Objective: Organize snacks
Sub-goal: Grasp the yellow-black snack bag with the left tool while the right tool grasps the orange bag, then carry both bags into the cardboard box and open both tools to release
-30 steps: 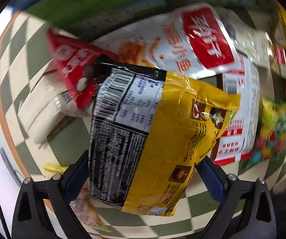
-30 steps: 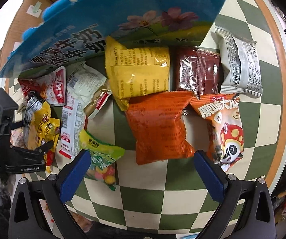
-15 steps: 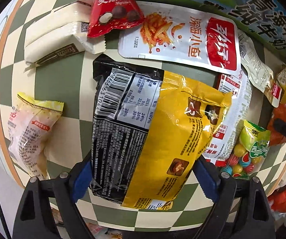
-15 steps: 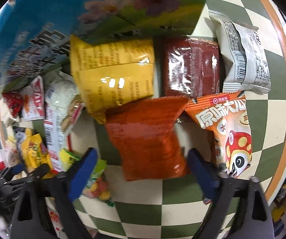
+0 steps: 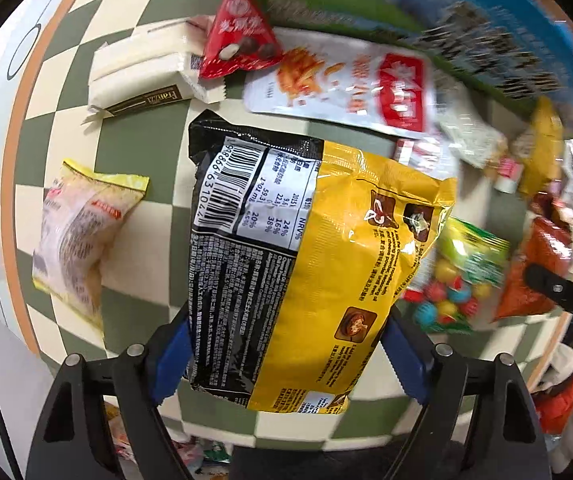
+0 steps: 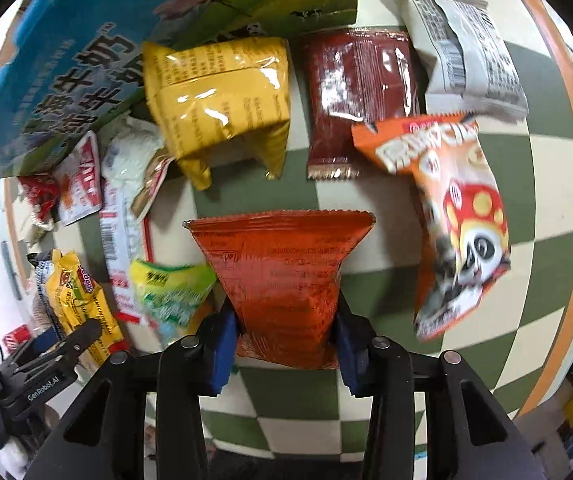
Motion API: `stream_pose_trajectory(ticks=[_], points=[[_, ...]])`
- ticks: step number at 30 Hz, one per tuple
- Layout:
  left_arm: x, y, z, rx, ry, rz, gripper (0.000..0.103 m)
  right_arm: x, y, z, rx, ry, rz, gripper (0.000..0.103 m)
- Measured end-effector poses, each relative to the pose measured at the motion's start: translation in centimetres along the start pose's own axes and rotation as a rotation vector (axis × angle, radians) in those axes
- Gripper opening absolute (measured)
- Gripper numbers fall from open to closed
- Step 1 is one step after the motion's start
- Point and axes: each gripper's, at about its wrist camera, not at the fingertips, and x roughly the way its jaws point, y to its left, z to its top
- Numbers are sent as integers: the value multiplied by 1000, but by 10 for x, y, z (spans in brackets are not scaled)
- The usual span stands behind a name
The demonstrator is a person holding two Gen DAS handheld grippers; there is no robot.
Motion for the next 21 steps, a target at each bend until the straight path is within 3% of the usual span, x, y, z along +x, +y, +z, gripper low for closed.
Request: stream_pose_trajectory(ticks=[7, 11, 17, 20, 21], points=[[-92, -21, -31, 32, -103, -76, 85, -50, -2, -24, -17, -28, 103, 45], [-146, -29, -26, 50, -162, -138, 85, -97, 15, -36, -46, -80, 163, 45], [-209, -53, 27, 43, -229, -202, 85, -174, 29, -23, -82, -158, 244, 45], [-221, -77, 71, 37, -241, -205, 85, -203, 39, 4, -96, -195, 253, 45], [-221, -81, 89, 35, -236, -211, 85, -195, 56, 17, -99, -204, 244, 45]])
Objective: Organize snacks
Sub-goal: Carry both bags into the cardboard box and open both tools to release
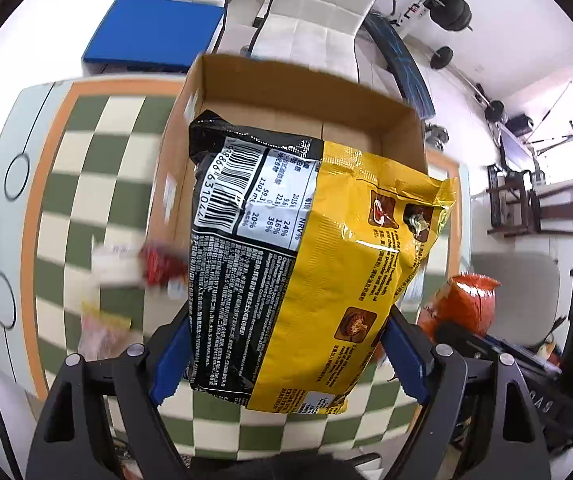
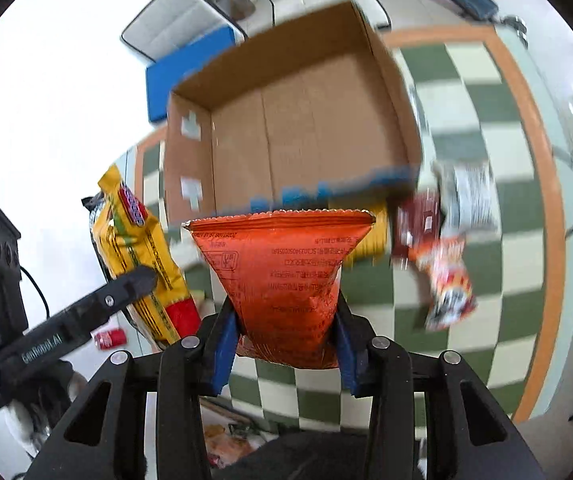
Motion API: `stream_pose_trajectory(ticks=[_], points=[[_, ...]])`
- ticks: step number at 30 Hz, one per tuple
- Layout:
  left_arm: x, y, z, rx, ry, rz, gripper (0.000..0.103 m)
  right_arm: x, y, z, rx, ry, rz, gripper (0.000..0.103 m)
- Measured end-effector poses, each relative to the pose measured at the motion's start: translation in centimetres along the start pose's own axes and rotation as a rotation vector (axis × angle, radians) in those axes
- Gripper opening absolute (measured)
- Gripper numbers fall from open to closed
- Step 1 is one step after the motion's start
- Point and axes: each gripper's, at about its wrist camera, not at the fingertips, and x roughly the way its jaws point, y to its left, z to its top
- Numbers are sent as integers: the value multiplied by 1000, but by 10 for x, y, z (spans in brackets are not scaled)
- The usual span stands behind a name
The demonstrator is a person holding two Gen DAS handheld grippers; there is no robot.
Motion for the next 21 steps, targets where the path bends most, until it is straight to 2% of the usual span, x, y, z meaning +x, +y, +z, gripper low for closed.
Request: stream_pose_trajectory(ticks=[5, 12, 17, 21], points=[[48, 3, 73, -43, 62, -11, 85, 9, 7, 74, -7, -16, -36, 45], [123, 2, 138, -66, 174, 16, 85, 61, 4, 164, -16, 51, -77, 45], [156, -7, 159, -59, 229, 23, 85, 99, -4, 208, -25, 104, -101, 45], [172, -21, 165, -31, 253, 44, 85, 123, -10, 229, -36, 141, -114, 45]])
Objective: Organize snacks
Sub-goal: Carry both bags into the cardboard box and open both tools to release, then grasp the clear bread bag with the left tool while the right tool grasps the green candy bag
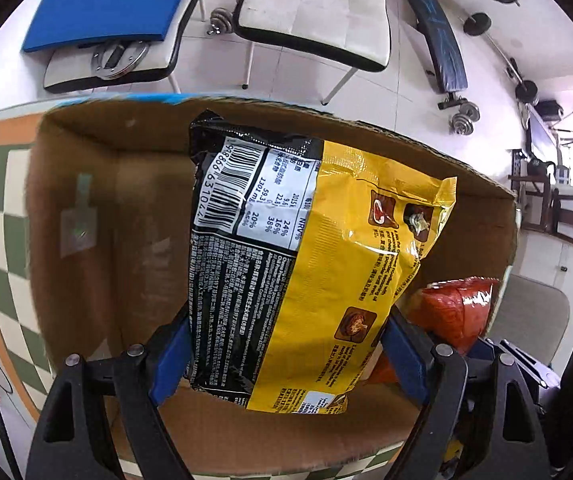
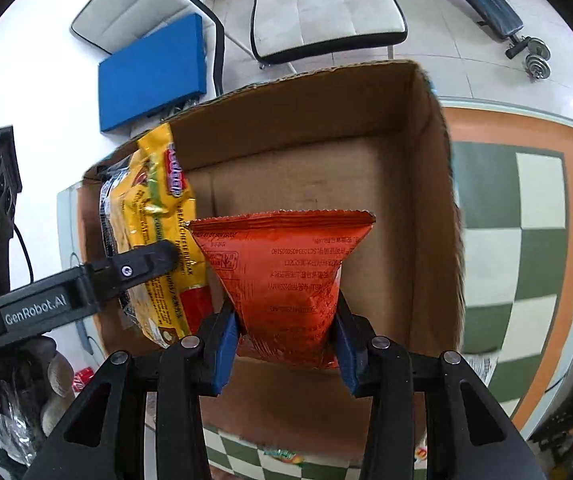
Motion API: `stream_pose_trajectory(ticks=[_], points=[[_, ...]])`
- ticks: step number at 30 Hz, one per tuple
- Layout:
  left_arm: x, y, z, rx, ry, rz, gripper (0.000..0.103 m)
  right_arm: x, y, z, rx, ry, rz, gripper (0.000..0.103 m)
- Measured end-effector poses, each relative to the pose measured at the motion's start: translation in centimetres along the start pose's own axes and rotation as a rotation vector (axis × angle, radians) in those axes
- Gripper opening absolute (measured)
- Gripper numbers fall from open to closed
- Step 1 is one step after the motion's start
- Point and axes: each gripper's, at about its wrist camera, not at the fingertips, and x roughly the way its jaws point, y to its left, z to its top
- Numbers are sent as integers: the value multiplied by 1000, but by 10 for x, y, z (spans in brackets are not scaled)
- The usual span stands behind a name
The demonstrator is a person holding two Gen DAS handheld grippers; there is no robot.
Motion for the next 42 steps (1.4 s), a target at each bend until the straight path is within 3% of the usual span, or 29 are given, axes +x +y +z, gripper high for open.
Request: stream_pose_trajectory(ticks=[5, 6, 9, 11, 14, 22, 28, 34, 37, 42], points=[[18, -9, 7, 61, 54, 42, 85, 20, 2, 17, -41, 59, -6, 46], [20, -10, 7, 68, 53, 57, 85, 23, 3, 19, -48, 72, -10, 50], [23, -12, 4, 98, 38, 106, 86, 31, 8, 22, -69, 101, -27, 75], [24, -11, 0, 102, 41, 107, 88, 31, 10, 22, -79, 101, -45, 78], [14, -10, -3, 93, 14, 90, 91, 31, 8, 22, -78, 113, -45, 92], [-23, -5, -11, 99, -62, 76, 91, 13, 0, 19, -55, 86, -56, 93], [-66, -6, -49, 147, -168, 73, 91, -22, 5, -3, -70, -18, -75, 96], [-117, -10, -112, 224, -430, 142, 91, -62, 15, -41, -124, -180, -87, 96], [-130, -7, -145, 235, -517, 178, 91, -72, 22, -67, -134, -223, -85, 97], [-123, 20, -202, 176, -528, 205, 91, -73, 26, -129, -118, -225, -57, 97]])
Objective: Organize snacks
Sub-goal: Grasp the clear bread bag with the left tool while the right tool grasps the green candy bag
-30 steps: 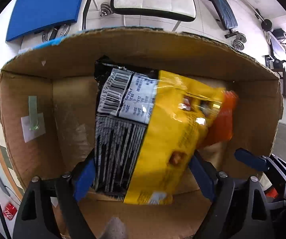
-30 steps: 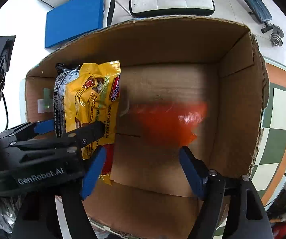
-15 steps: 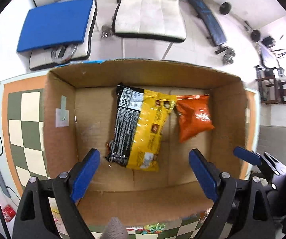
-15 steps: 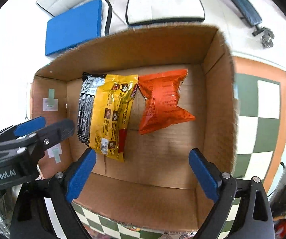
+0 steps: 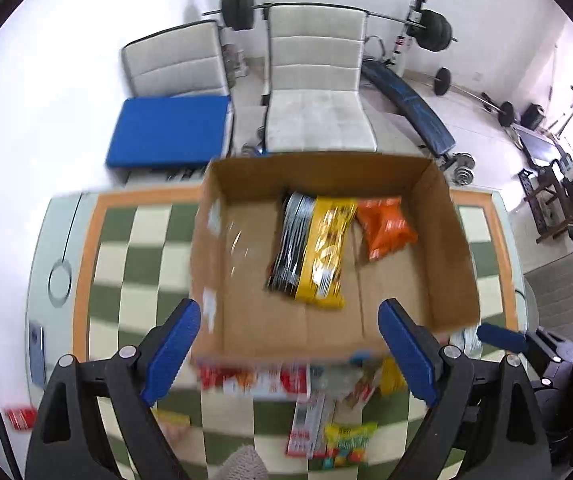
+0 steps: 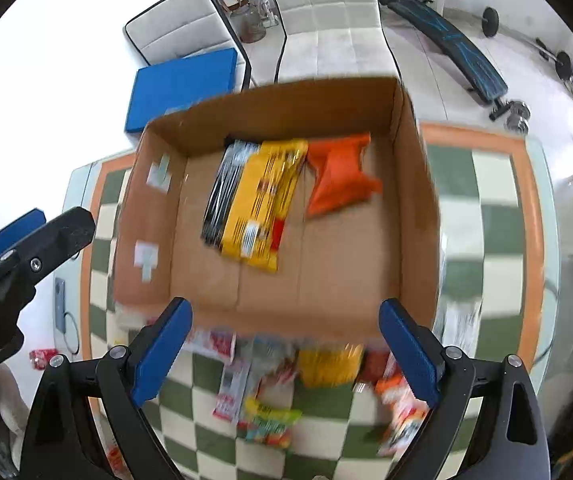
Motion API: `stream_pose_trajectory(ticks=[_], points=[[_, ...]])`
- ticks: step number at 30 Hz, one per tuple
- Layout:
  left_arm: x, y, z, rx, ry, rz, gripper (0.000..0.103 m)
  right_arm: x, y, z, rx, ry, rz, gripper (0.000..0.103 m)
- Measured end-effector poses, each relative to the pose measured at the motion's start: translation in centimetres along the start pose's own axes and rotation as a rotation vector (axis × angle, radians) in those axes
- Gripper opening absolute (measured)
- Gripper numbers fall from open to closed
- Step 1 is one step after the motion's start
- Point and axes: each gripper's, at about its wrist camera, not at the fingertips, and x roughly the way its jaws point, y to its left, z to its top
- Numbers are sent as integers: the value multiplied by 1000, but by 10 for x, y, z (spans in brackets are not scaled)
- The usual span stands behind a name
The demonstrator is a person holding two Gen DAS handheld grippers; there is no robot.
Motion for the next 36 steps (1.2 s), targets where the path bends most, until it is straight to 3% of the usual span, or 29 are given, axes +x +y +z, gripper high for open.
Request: stream_pose_trajectory(ticks=[3, 7, 9, 12, 16, 23, 29, 35, 36], points=[[4, 13, -49, -29, 50, 40, 91, 4, 2, -38, 32, 37, 11, 97], [25, 45, -114, -135, 183, 41, 91, 29, 8, -95, 50, 136, 12, 97], [42, 68, -141, -198, 265, 44, 91, 51, 13, -120, 52, 197, 22, 97], [54, 93, -165, -227, 312, 85, 91, 76, 13, -148, 86, 269, 41, 97], [73, 131, -182, -201, 371, 159, 91, 101, 17, -168, 105, 330, 40, 97], [119, 182, -193, -117, 482, 265, 91, 137, 30, -170, 130, 407, 8, 97], [155, 199, -198, -81, 564, 260, 91, 160, 30, -176, 188, 472, -10, 97], [175, 199, -206, -67, 626, 198, 91, 170, 38, -179, 131, 480, -63, 97], [175, 199, -206, -79, 622, 191, 87, 171, 38, -179, 131, 480, -67, 97]])
